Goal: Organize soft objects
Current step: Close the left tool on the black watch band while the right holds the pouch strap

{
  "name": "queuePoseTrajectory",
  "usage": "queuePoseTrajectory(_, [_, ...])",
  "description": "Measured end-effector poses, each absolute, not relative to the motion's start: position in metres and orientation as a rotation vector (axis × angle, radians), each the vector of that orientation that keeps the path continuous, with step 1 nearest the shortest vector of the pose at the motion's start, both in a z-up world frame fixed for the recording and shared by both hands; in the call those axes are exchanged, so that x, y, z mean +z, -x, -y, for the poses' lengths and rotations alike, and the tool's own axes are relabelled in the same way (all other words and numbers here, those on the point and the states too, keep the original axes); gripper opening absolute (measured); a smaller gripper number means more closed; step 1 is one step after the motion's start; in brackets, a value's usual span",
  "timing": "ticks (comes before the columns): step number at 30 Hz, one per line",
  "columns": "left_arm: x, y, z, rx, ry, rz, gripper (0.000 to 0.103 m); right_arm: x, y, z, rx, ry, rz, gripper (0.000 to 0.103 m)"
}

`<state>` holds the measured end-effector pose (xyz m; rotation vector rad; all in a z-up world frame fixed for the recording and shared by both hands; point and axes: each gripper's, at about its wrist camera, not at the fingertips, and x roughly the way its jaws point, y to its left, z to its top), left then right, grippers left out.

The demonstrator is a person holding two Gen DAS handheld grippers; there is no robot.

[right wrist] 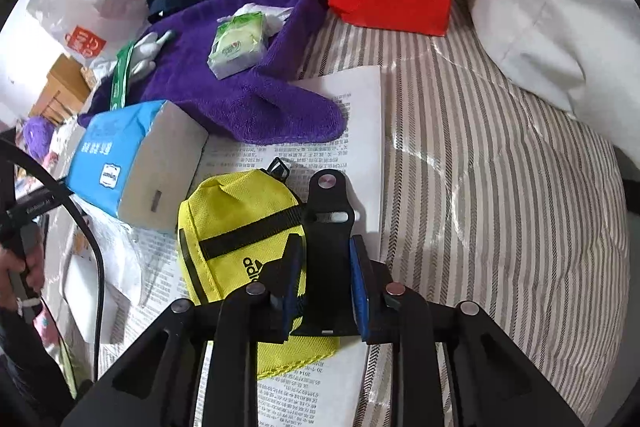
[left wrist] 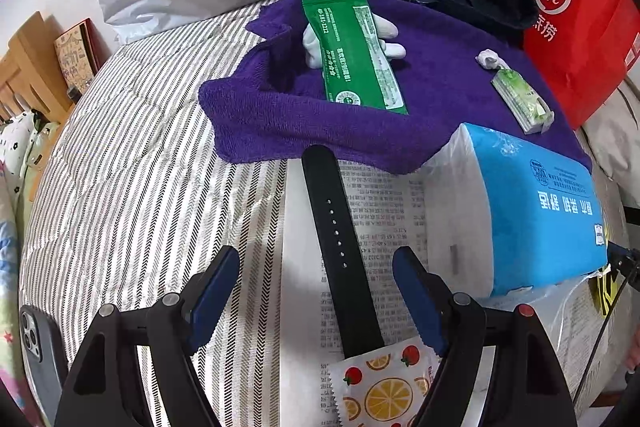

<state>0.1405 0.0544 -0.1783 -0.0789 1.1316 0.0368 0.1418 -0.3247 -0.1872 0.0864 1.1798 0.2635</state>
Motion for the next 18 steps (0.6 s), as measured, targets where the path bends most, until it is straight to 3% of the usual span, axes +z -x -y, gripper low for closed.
queuePoseTrajectory(6, [-0.178,-0.139,-0.054,0.037,0.081,-1.140,0.078,-0.183,-0.140,0.307,0.263,0.086,-1.155,0.021])
queuePoseTrajectory(16, [-0.183,-0.142,-0.051,0.033,0.084,-1.123,0.077,-0.169,-0.140,0.340,0.238,-0.081,-1.138,0.021])
queuePoseTrajectory(18, [-0.185,-0.144,-0.048,0.050,0.061,-1.109,0.071,-0.170,-0.140,0.340,0.230,-0.075,-1.147,0.021])
